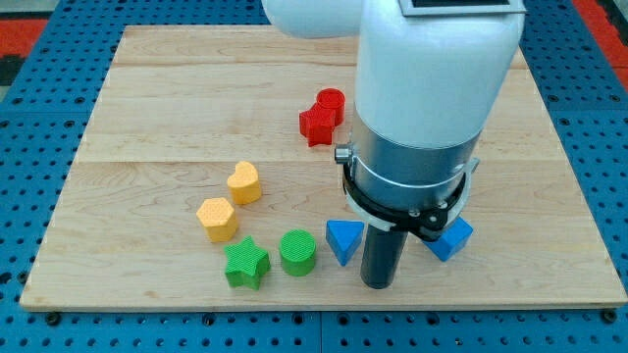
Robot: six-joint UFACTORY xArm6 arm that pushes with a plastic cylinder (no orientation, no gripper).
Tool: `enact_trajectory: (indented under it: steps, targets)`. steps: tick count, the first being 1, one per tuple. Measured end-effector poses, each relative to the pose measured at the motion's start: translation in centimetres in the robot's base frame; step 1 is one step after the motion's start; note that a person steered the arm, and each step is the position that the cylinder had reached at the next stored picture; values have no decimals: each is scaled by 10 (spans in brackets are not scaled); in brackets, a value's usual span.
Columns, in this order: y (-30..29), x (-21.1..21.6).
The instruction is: Push the blue triangle into the yellow blocks
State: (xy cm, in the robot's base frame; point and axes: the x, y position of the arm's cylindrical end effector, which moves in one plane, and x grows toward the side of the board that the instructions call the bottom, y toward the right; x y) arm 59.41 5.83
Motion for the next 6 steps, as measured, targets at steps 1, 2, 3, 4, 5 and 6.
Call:
enact_trajectory:
  steps: [1, 2, 3, 4, 5, 6]
  targets:
    - [0, -1]
    - [0, -14]
    - [-35, -45]
    - [-84, -61]
    - [-103, -77]
    - [-100, -68]
